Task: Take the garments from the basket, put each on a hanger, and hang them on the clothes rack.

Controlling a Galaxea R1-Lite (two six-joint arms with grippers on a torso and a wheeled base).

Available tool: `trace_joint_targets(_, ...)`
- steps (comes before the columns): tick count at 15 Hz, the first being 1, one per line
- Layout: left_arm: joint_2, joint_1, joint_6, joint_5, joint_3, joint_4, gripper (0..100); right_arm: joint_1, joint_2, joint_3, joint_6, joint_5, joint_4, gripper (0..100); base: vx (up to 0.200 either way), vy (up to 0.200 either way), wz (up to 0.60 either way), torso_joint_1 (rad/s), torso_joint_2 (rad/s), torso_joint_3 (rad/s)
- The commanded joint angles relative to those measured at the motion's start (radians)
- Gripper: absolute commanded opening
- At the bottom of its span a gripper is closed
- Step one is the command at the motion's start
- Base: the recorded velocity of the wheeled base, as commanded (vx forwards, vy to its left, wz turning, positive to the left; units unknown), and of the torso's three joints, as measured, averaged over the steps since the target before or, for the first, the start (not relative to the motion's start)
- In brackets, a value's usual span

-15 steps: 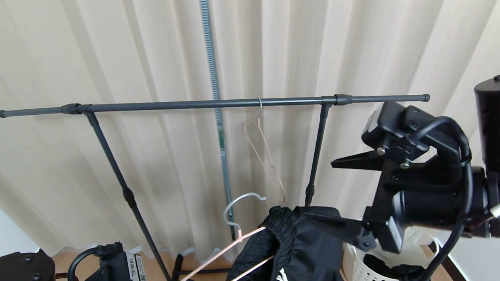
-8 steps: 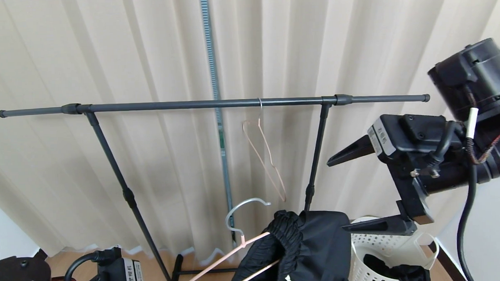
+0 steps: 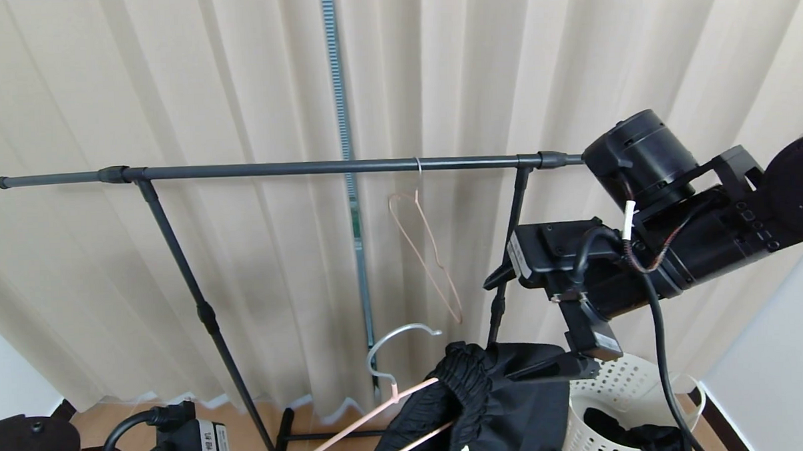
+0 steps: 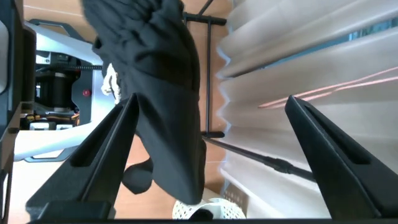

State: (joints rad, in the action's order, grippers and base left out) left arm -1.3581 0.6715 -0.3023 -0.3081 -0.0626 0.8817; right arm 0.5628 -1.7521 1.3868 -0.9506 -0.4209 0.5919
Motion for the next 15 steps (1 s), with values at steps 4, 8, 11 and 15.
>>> trace_joint_targets(4,0.004,0.003,0.0,0.0,0.0,0.0,0,0.011,-0.095,0.072,0.015,0.011,-0.009,100,0.0,0.0,0.0,0.0,0.0,0.0)
trace_joint_targets(8,0.008,0.003,0.0,0.0,0.0,0.0,0,0.057,-0.113,0.109,0.03,0.011,-0.009,100,0.0,0.0,0.0,0.0,0.0,0.0)
trace_joint_targets(11,0.01,0.005,0.0,0.0,0.0,0.0,0,0.092,-0.11,0.112,0.039,0.01,-0.007,100,0.0,0.0,0.0,0.0,0.0,0.0)
trace_joint_targets(15,0.011,0.005,0.0,0.0,0.0,0.0,0,0.135,-0.104,0.107,0.07,0.008,0.0,100,0.0,0.0,0.0,0.0,0.0,0.0)
